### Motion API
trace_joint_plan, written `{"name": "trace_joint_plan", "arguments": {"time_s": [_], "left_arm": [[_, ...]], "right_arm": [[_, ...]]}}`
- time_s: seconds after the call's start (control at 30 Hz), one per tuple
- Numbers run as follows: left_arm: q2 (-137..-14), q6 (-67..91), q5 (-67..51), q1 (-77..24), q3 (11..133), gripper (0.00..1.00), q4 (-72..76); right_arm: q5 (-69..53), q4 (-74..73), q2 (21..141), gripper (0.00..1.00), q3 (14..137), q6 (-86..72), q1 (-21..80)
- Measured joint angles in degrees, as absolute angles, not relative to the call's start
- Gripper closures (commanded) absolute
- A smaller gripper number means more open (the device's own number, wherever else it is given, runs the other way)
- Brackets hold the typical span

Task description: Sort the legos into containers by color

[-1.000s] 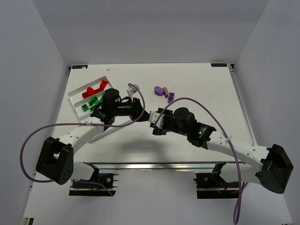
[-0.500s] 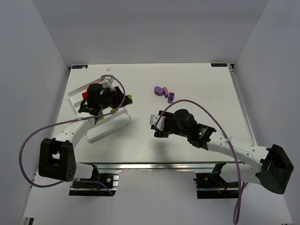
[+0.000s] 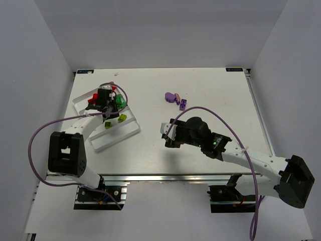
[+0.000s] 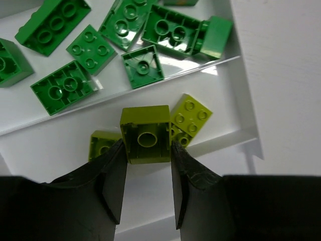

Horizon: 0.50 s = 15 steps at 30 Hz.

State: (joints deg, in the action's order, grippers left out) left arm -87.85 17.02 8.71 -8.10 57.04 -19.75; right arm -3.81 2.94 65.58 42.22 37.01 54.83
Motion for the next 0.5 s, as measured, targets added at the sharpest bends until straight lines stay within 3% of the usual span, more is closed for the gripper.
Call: {"name": "trace_joint_plan", "arguments": {"time_s": [0.13,0.4,0.47,0.5], "left_arm": [[-91.4,15.9,11.5,-7.9,58.3,0.89,-22.0],[-92.6,15.0,12.7,-7.9,58.9,0.34,-25.1],[-92.6,14.9,12.7,-7.9,59.2,0.32,-25.3],[-92.6,15.0,12.7,-7.9,59.2,0.23,-25.3]], "right_arm": [[-4.1,2.9,65.3,1.00,42.2,36.6,54.8],[-4.4,2.9,64.9,1.00,42.2,36.4,54.8],[-4.5,2.9,64.9,1.00,42.2,36.4,54.8],[-4.5,2.9,64.9,1.00,42.2,36.4,54.8]]}}
